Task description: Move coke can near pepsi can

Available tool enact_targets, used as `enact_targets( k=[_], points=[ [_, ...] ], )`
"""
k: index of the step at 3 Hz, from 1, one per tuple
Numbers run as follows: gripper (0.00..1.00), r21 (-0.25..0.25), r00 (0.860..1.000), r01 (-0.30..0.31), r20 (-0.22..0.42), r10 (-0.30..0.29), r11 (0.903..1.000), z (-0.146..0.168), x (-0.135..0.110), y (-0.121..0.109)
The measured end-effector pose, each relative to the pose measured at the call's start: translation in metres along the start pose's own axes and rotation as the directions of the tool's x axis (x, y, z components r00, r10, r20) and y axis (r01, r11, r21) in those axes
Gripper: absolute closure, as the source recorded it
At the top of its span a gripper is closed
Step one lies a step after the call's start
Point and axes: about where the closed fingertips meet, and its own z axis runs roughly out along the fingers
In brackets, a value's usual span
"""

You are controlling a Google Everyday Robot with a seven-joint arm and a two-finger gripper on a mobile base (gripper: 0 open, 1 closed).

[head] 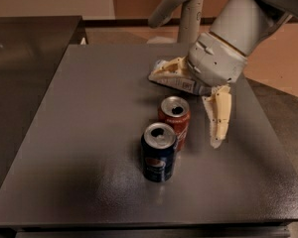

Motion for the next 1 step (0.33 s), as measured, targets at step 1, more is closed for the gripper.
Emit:
enact_targets(
  k=[1],
  points=[
    [0.0, 0.0, 1.0, 0.0, 0.0, 0.0, 1.0, 0.0, 0.0, 0.0]
  ],
)
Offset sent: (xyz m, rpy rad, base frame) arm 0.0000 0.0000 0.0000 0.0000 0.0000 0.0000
